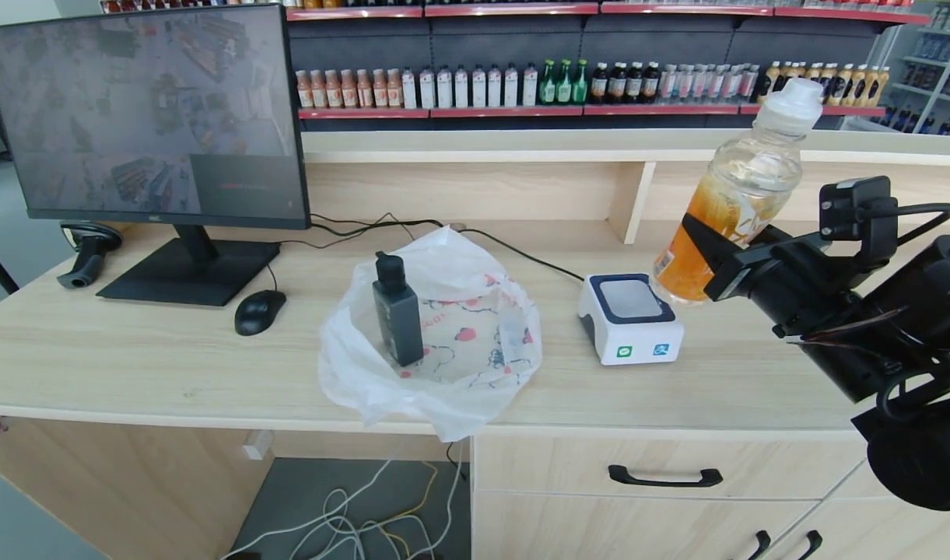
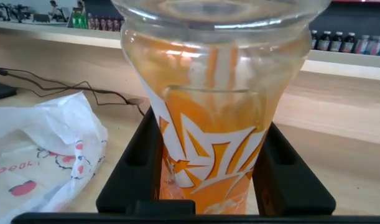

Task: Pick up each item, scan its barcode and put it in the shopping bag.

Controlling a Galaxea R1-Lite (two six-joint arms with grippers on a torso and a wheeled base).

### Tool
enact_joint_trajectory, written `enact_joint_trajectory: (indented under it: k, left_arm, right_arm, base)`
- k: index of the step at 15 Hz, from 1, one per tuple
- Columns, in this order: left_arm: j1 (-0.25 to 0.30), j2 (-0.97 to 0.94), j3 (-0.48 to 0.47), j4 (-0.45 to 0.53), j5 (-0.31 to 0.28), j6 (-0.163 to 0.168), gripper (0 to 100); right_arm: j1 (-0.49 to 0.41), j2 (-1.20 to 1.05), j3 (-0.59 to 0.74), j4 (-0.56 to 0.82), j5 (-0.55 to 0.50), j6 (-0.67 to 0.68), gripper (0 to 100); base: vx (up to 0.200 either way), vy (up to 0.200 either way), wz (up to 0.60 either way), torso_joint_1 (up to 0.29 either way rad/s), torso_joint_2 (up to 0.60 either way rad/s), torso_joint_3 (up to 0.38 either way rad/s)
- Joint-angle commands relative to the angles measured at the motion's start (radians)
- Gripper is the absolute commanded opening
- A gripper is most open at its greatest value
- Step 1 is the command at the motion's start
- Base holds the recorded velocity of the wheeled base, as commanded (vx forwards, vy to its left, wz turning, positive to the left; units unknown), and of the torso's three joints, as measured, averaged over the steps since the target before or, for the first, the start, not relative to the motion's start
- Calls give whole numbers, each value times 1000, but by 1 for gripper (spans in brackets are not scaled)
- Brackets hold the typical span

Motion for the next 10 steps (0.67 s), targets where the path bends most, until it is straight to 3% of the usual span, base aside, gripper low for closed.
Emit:
enact_joint_trajectory:
  k: [1, 4, 10]
  left_arm:
    - [0, 0, 0, 0, 0, 0, 100]
    - [0, 0, 0, 0, 0, 0, 100]
    - [0, 0, 0, 0, 0, 0, 100]
  right_arm:
    - [-3, 6, -6, -2, 0, 0, 0]
    - [-2, 9, -22, -2, 2, 0, 0]
    - [0, 2, -9, -2, 2, 0, 0]
  base:
    - [0, 200, 0, 7, 7, 2]
    - [0, 0, 0, 0, 0, 0]
    - [0, 0, 600, 6, 1, 2]
